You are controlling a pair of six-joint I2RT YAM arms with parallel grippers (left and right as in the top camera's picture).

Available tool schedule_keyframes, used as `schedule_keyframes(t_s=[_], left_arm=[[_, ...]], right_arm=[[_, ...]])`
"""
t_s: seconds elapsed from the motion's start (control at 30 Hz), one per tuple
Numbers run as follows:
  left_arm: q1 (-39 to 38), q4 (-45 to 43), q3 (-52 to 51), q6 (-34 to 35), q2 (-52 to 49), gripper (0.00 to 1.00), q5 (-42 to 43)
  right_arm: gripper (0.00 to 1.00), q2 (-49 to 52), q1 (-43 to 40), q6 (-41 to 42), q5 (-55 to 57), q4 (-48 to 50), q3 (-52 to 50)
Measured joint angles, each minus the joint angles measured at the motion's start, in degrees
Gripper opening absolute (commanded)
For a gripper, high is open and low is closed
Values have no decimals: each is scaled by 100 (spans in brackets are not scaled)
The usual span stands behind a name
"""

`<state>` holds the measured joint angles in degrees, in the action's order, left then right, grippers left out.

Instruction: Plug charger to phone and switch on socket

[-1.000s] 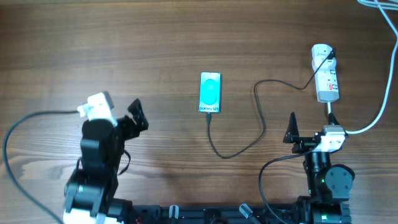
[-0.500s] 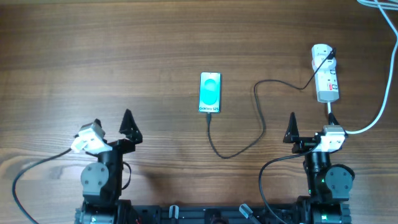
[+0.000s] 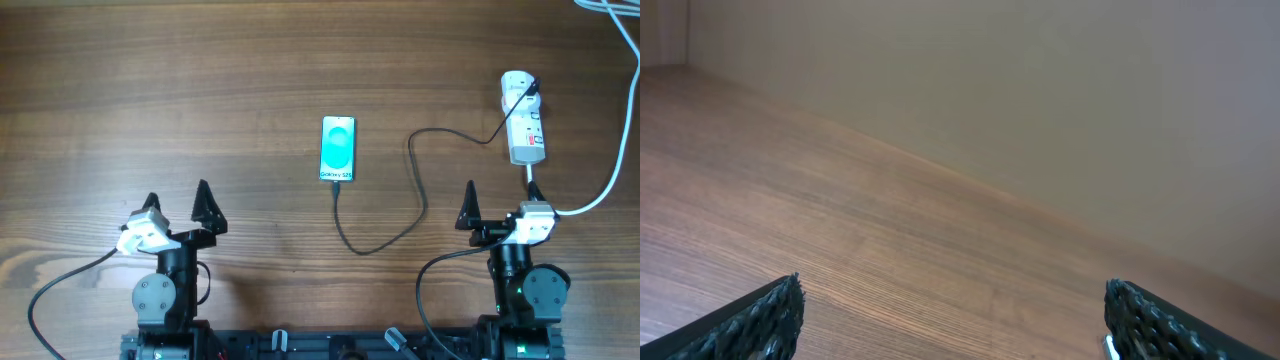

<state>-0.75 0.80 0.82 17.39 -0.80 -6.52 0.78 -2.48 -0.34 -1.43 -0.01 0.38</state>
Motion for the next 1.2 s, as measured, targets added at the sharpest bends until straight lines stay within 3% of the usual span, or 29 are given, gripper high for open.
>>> schedule_keyframes(t_s=[0.33,1.2], left_arm=[[160,313,-2,-824,2,100,223],[157,348,-2,-1738,2,100,365]], right_arm=[[100,0,0,0,0,0,0],[100,0,0,0,0,0,0]])
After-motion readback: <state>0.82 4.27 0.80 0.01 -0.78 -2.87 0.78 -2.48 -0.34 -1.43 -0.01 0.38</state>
